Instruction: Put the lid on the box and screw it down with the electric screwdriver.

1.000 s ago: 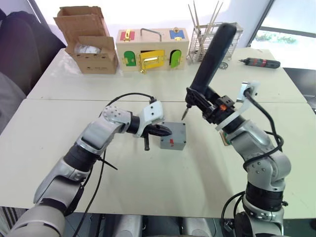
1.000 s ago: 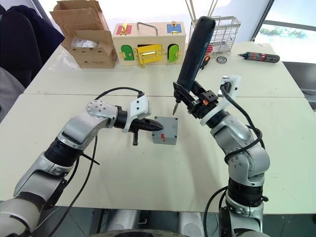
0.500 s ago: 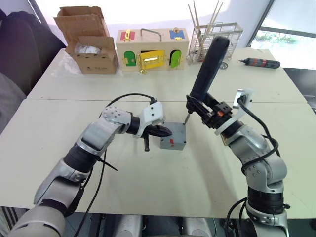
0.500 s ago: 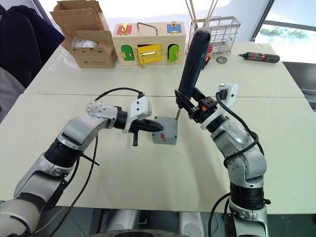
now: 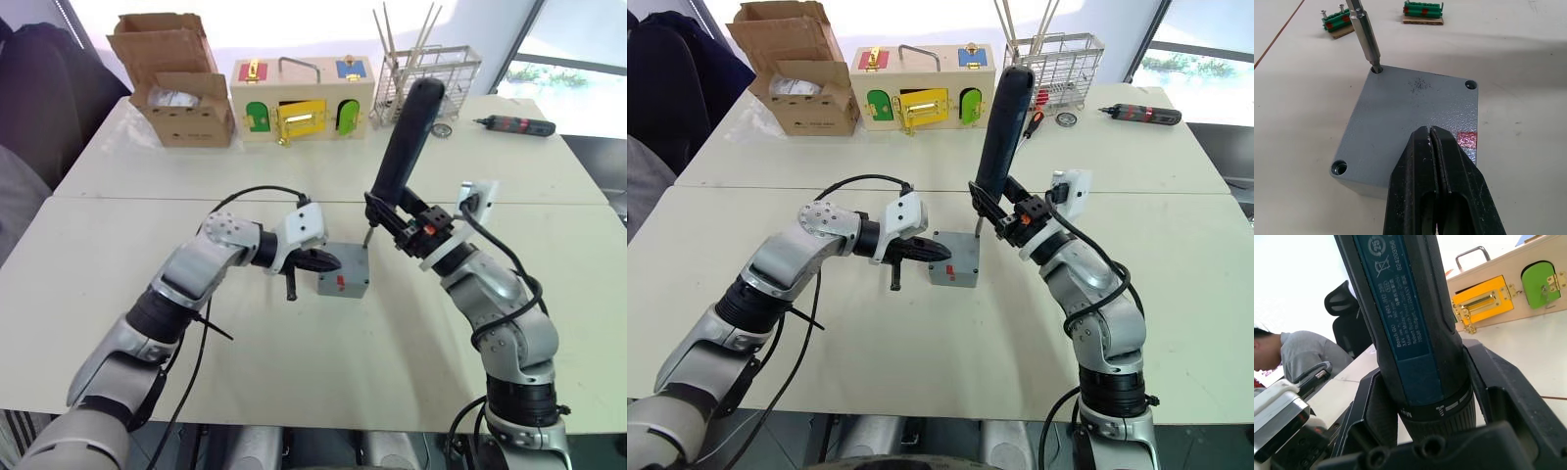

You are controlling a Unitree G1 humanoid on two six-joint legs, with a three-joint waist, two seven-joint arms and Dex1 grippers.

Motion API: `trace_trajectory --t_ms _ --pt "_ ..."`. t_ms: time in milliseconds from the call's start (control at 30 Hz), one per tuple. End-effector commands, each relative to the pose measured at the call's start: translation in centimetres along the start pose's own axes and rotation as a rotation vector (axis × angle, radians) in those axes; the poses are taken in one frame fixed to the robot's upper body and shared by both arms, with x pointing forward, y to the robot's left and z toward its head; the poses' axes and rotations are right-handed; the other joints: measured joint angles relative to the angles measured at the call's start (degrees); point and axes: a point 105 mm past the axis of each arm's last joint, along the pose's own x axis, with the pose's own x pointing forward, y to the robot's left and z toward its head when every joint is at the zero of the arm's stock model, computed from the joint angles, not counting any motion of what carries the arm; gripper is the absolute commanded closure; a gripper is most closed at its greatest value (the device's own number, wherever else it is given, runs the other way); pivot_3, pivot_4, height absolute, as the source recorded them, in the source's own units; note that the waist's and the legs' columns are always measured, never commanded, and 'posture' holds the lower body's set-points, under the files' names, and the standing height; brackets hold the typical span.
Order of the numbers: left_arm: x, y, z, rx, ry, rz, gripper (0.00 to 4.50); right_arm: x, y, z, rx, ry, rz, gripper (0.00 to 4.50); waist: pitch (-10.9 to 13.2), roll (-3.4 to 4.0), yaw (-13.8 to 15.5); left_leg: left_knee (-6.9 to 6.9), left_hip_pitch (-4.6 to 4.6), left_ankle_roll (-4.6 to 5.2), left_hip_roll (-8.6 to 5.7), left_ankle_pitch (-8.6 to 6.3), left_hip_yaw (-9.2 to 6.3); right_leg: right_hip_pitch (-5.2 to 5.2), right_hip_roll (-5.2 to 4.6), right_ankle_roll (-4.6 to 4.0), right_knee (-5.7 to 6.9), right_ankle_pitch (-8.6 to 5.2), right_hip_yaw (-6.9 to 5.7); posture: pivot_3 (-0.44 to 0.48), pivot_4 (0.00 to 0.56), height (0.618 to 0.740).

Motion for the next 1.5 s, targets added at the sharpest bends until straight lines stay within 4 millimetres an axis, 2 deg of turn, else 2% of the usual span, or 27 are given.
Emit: trace_trajectory --t_ms 33,167,367,533,900,1500 --pt "0.5 -0.2 -1.9 -0.047 0.064 0.010 4.50 -0.2 1.3 -1.6 0.007 0.045 0.051 2.70 -0.02 -0.01 0.02 0.00 0.07 0.01 0.00 -0.01 -0.01 0.07 0.00 0.00 -0.01 0.00 0.00 0.000 0.150 0.735" --pt "0.7 -0.5 -2.3 -0.060 0.068 0.005 4.50 -0.4 1.4 -2.9 0.010 0.076 0.045 2.70 -0.11 -0.05 0.05 -0.11 0.98 0.51 0.01 -0.33 -0.02 1.00 0.02 0.01 -0.30 -0.03 -0.03 0.000 0.150 0.735" --pt "0.7 -0.6 -2.5 -0.068 0.074 0.004 4.50 -0.9 0.9 -4.5 -0.007 0.128 0.021 2.70 -0.66 -0.09 0.05 -0.26 1.16 0.43 0.08 -0.29 -0.04 1.33 0.10 0.02 -0.79 -0.05 -0.04 0.000 0.150 0.735" --pt "0.7 -0.6 -2.7 -0.076 0.077 0.008 4.50 -1.0 0.4 -5.2 -0.030 0.159 0.007 2.70 -0.79 -0.27 0.13 -0.72 1.86 0.59 0.06 -0.38 0.00 1.85 0.05 0.02 -0.95 -0.05 0.00 0.000 0.150 0.735" --pt "0.8 -0.8 -3.2 -0.110 0.075 0.007 4.50 -0.8 0.1 -5.8 -0.048 0.191 0.016 2.70 -1.31 -0.65 0.19 -0.77 1.86 0.59 0.08 -0.39 -0.02 1.84 0.05 0.01 -0.99 -0.05 0.00 0.000 0.150 0.735" --pt "0.8 -0.6 -3.3 -0.092 0.087 0.021 4.50 -1.3 0.0 -6.8 -0.075 0.223 0.020 2.70 -1.41 -0.70 0.23 -0.78 1.86 0.60 0.08 -0.40 -0.03 1.85 0.05 0.01 -1.04 -0.06 0.01 0.000 0.150 0.735"
